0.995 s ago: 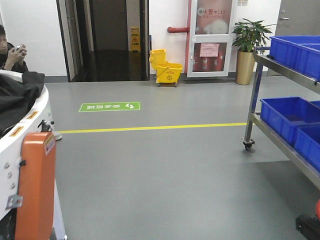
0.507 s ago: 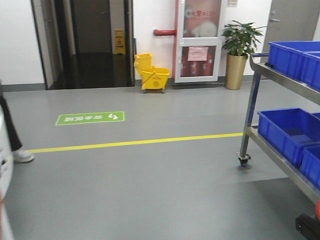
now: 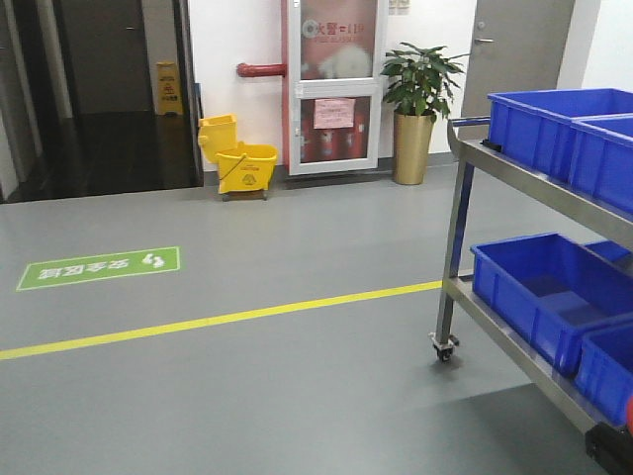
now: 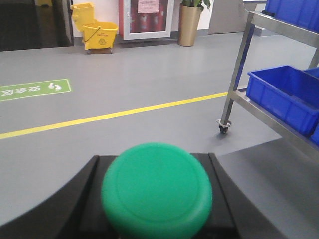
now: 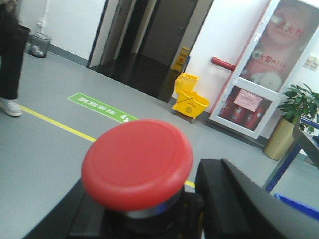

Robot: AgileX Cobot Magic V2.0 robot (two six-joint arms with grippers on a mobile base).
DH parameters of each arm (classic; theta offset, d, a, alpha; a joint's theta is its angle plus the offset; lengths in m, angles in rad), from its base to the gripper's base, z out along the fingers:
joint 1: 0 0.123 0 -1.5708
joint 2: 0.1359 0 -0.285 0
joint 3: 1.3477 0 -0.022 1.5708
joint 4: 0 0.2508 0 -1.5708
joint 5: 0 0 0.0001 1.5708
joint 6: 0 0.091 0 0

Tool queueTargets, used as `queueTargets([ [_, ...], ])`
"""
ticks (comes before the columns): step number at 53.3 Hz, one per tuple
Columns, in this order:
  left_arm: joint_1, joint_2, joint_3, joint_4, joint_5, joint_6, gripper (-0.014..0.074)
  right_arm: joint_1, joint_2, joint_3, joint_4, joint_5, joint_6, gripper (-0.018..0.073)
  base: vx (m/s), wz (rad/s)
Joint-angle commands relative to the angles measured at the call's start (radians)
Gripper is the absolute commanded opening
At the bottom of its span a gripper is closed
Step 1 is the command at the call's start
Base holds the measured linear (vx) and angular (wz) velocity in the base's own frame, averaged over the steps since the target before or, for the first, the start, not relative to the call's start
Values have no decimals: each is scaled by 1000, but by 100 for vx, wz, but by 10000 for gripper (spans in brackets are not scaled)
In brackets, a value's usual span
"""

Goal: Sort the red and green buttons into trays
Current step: 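Drive the base to the counter with the green and red trays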

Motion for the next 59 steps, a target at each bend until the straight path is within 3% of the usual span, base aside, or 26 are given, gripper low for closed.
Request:
queueTargets([
  [1, -6, 7, -27, -2, -92, -1, 0, -5, 2, -37, 2, 34, -2, -11, 59, -19],
  [31, -6, 7, -27, -2, -92, -1, 0, -5, 14, -37, 2, 42, -2, -11, 55, -26],
  [59, -6, 7, -27, -2, -91, -1, 0, -5, 42, -37, 1, 39, -2, -11, 33, -90],
])
